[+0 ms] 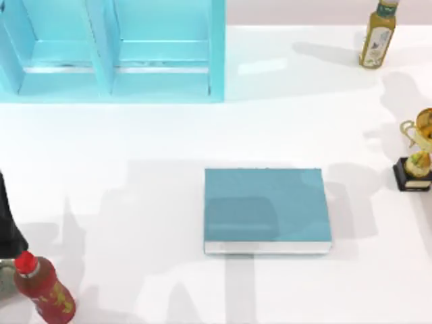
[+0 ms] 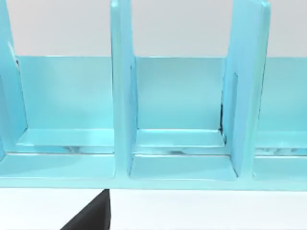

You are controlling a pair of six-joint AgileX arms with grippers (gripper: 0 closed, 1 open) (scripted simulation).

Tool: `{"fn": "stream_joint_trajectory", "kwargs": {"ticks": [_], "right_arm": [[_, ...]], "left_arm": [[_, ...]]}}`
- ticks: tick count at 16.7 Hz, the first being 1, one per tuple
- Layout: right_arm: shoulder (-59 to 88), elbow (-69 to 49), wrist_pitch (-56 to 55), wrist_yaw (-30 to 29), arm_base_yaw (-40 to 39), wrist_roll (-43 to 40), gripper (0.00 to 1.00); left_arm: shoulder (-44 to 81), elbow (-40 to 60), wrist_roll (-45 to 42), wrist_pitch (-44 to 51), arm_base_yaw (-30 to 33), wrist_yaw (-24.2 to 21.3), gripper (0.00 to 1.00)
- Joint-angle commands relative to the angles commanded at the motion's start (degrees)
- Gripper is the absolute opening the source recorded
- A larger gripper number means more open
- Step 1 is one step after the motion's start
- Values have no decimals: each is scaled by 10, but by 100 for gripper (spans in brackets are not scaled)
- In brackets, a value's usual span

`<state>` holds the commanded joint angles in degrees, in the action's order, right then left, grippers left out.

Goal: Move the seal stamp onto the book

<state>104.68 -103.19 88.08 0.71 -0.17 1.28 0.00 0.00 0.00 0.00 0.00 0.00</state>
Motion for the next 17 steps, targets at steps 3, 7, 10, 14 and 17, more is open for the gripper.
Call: {"fn": "stream_joint_trajectory", "kwargs": {"ticks": [3,7,10,14,17], "right_arm": [[7,-9,-21,33,-55,55,0],[49,-15,-50,85,-177,180,0],[102,-21,-69,89,-270,280,0],[163,-44,-100,32,-354,367,0],[182,-59,-118,-8,-379,383,0]], "left_arm": [[0,0,0,0,0,0,100],[0,0,0,0,0,0,100],[0,0,0,0,0,0,100],[0,0,0,0,0,0,100],[0,0,0,0,0,0,100]]}}
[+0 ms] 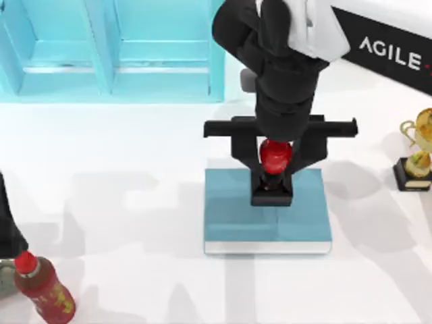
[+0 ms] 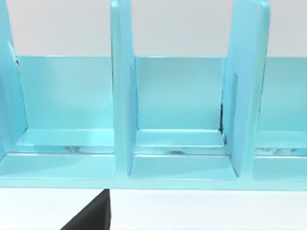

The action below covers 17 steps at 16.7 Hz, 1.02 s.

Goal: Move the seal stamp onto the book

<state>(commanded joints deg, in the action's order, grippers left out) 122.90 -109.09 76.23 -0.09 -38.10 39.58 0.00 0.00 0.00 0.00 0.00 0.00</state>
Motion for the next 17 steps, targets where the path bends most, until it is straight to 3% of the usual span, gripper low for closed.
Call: {"fn": "stream_joint_trajectory", "kwargs": {"ticks": [12,17], "right_arm": [[1,-12,10,-2,-1,0,0],[1,-12,10,-2,-1,0,38]], "left_arm": [[0,0,0,0,0,0,100],[0,0,0,0,0,0,100]]}}
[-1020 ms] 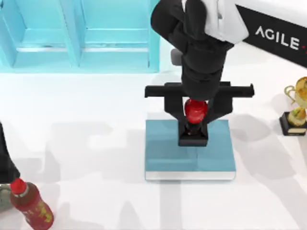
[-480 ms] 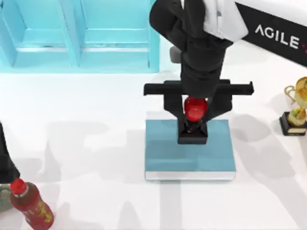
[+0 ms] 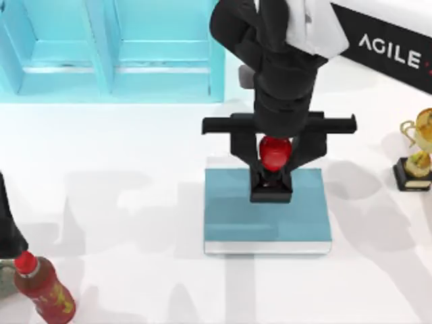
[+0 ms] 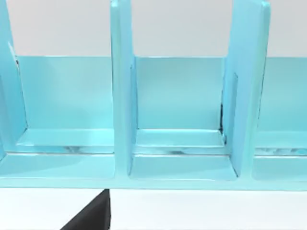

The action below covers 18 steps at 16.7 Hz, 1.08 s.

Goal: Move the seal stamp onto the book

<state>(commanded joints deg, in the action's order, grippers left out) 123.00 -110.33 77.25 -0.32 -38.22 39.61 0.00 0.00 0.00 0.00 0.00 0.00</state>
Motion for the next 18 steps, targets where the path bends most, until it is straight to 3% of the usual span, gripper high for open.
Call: {"fn": "stream_joint_trajectory", "kwargs": {"ticks": [8,18], "right_arm": [[0,0,0,0,0,0,98],[1,-2,2,0,1,0,100]], "left_arm": [[0,0,0,0,0,0,100],[0,0,0,0,0,0,100]]}}
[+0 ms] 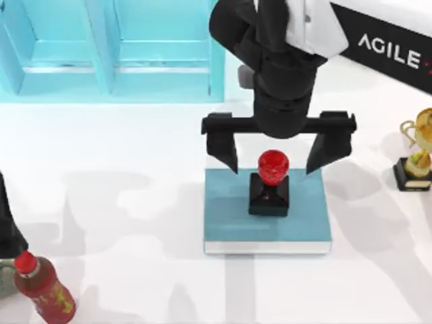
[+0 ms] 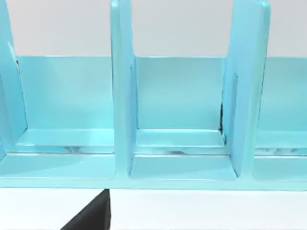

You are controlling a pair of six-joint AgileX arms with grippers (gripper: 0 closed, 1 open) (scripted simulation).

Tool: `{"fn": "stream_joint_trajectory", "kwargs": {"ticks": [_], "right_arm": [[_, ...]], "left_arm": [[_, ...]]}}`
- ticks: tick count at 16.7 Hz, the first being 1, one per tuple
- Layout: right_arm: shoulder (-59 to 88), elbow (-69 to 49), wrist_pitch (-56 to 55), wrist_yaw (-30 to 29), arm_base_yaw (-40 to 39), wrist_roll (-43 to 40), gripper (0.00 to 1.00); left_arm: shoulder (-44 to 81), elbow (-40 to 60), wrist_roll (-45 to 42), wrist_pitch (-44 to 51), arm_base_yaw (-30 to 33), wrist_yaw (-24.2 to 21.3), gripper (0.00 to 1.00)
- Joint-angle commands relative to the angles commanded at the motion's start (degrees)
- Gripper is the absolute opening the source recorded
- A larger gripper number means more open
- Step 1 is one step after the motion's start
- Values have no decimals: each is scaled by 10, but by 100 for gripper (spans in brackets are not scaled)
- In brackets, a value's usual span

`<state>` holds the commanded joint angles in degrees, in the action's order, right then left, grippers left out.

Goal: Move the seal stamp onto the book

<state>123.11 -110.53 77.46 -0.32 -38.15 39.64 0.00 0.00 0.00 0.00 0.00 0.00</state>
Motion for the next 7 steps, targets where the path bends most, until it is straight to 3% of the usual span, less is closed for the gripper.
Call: {"fn": "stream_joint_trajectory", "kwargs": {"ticks": [7], "right_arm": [[6,-76,70,0,1,-1,100]], "left_arm": [[0,0,0,0,0,0,100]]}}
